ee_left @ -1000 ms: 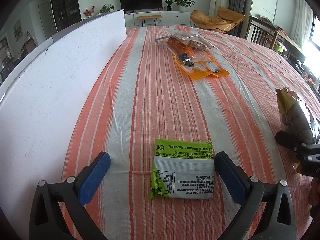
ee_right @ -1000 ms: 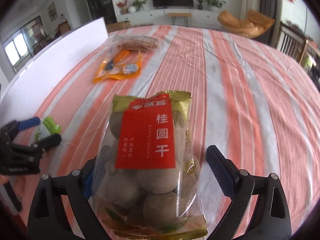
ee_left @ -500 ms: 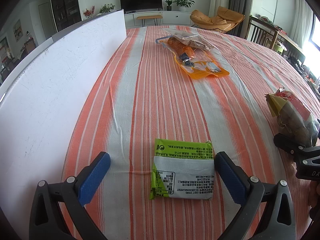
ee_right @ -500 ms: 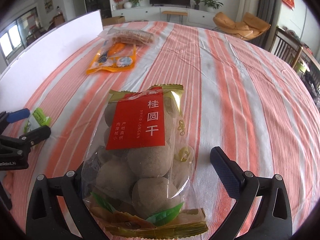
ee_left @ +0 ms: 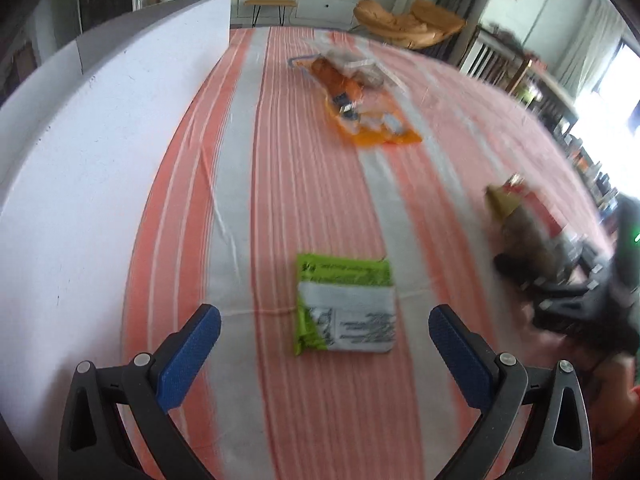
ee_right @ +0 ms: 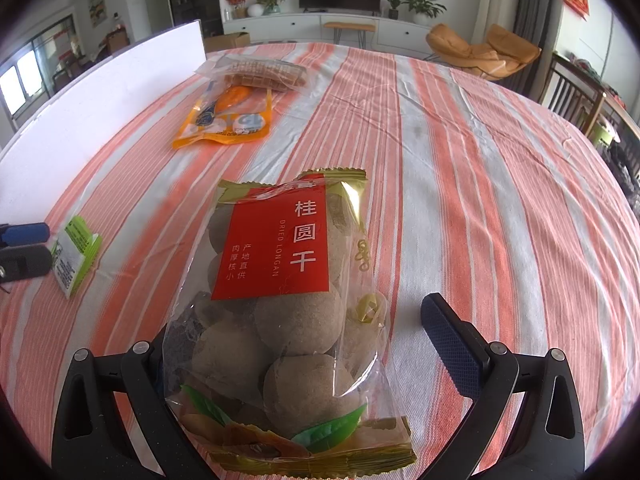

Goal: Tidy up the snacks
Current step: 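Close left gripper on green-and-white packet while right holds longan packet, then carry both packets over the white box and open both grippers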

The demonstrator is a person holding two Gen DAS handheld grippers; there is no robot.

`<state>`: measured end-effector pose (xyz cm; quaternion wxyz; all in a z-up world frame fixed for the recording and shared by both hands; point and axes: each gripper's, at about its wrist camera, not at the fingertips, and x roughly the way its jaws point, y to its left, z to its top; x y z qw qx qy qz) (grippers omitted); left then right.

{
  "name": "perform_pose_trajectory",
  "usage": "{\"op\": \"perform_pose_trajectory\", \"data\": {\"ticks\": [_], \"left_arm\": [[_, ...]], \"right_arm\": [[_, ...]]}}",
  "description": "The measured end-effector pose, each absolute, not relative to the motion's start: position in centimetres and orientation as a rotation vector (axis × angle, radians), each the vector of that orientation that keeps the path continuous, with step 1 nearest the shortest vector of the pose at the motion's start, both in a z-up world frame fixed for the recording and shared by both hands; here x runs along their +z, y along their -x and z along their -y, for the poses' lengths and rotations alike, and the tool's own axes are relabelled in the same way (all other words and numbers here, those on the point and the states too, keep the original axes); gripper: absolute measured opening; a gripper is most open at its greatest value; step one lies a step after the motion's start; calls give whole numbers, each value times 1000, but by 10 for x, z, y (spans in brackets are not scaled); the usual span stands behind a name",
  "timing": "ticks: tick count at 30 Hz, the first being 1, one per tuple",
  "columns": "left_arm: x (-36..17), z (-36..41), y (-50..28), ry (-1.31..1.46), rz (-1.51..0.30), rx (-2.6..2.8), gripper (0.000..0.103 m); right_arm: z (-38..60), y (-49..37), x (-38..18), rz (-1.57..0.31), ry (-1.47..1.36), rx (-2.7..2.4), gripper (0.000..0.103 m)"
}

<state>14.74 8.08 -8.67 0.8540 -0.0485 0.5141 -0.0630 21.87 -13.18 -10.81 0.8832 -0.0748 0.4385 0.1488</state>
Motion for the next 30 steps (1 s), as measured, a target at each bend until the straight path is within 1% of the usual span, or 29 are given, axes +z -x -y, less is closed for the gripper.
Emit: {"op": "perform_pose_trajectory", "data": {"ticks": [4,6,8,10,13,14,15,16,17,20,23,26,28,30], "left_arm": [[-98,-59,-146,-12,-1117,-36,101],[-96,-52,-142,-18,-1081,-35,90],[-89,-51,-136,-27,-1032,-45,50],[-88,-56,-135,-15,-1037,-44,49],[-84,-70,-129,76,-1017,-49,49],[-80,-76,-125,129,-1006,-63,49],[-75,-80,-122,171,-994,-77,49],[-67,-86,-117,214,-975,-93,49],[-59,-89,-116,236,-959,-104,49],[-24,-109,-109,305,-891,-127,49],[16,-150,-106,335,-812,-85,49],[40,-209,-105,304,-771,56,49],[44,-249,-104,271,-780,174,50],[44,-279,-103,244,-781,270,51]], "right_arm": [[132,-218,-108,-913,156,309,102],[132,-218,-108,-914,154,310,102],[133,-217,-107,-949,164,313,102],[134,-220,-102,-1029,171,316,102],[138,-218,-84,-1038,148,360,100],[138,-218,-79,-1039,148,377,89],[138,-219,-75,-1060,147,405,71],[138,-220,-73,-1079,150,405,70],[137,-222,-71,-1099,165,382,66],[135,-223,-54,-1106,80,413,65],[110,-220,-11,-1033,-24,500,65],[54,-219,40,-941,-61,628,65],[2,-222,72,-897,-87,737,65],[-47,-226,90,-880,-106,822,66]]}}
